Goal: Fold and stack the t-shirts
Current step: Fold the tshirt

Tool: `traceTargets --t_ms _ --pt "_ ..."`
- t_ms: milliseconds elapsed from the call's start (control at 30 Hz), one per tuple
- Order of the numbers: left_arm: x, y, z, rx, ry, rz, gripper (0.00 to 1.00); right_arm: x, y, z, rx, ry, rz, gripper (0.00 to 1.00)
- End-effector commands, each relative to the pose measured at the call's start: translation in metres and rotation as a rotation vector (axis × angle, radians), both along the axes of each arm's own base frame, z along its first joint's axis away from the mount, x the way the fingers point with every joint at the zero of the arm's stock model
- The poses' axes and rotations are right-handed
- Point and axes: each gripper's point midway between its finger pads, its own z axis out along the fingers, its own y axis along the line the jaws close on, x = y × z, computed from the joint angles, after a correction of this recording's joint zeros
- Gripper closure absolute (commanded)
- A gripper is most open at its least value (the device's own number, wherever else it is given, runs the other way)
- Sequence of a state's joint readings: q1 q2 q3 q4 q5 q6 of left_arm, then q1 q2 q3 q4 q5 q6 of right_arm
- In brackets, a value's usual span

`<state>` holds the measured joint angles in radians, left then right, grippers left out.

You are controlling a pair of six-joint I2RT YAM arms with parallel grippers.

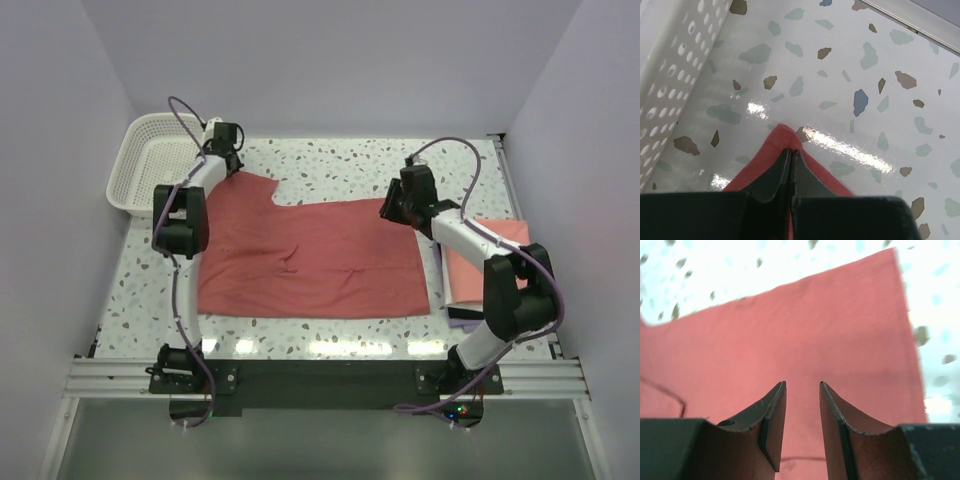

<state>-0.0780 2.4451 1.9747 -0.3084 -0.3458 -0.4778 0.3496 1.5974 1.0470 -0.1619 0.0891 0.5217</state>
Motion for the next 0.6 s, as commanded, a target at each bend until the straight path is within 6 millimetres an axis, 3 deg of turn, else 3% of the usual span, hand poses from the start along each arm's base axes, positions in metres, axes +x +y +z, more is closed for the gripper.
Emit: traceTargets --t_ms 0,100,133,267,467,567 --pt "0.015 -0.004 0.052 -0.040 -0.132 -0.037 1.00 0.028 -0.033 0.009 0.014 -0.004 -0.117 0.63" --pt "0.013 -0.007 0.065 -0.060 -0.161 -0.046 1.00 0.045 -0.059 -0.006 -0.010 0.042 -0.190 0.63" --pt "0.013 -0.008 0.070 -0.065 -0.173 -0.051 1.00 0.048 -0.064 -0.020 -0.024 0.075 -0.207 0.63" --pt "0.011 -0.014 0.094 -0.091 -0.226 -0.079 1.00 0.073 -0.091 -0.032 -0.057 0.097 -0.279 0.63" --pt "0.008 -0.022 0.112 -0.122 -0.265 -0.108 1.00 0.106 -0.099 -0.055 -0.019 0.122 -0.308 0.63" --pt "0.005 -0.022 0.110 -0.125 -0.256 -0.111 1.00 0.117 -0.098 -0.058 -0.009 0.122 -0.313 0.64"
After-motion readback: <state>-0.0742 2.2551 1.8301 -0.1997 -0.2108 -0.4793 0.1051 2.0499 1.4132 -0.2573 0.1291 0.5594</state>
